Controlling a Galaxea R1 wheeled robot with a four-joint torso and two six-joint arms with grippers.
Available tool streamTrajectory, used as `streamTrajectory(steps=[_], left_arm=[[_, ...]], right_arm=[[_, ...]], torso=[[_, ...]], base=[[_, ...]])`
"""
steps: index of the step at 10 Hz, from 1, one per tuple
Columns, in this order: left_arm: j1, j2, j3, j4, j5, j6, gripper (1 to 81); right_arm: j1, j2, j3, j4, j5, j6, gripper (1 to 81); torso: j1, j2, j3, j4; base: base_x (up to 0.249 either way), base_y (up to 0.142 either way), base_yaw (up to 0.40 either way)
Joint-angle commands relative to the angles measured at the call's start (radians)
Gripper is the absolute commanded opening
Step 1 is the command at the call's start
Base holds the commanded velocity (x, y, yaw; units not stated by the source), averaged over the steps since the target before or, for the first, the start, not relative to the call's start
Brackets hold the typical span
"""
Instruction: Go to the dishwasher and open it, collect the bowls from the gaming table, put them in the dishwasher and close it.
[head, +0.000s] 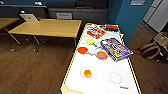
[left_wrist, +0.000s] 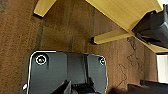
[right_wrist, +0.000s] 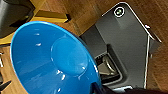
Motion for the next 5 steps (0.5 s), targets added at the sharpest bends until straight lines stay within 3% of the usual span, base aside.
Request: streamTrajectory(steps=[1, 2, 5], left_arm=[[-0.137, -0.094, 0.081, -0.026, 0.126, -0.004, 81.1], [-0.179, -0.094, 0.098, -0.029, 0.149, -0.004, 81.1], [-0.332, -0.089, 0.158, -0.063, 0.301, -0.004, 81.1]], right_arm=[[-0.029, 0.001, -0.048, -0.050, -0.017, -0.004, 1.0], [-0.034, 0.025, -0.077, -0.052, -0.015, -0.004, 1.0], [-0.029, 0.050, -0.087, -0.055, -0.017, -0.005, 1.0]], torso=[[0.000, 0.000, 0.000, 0.000], [0.000, 0.000, 0.000, 0.000], [0.000, 0.000, 0.000, 0.000]], base=[[0.000, 0.000, 0.000], [0.000, 0.000, 0.000], [0.000, 0.000, 0.000]])
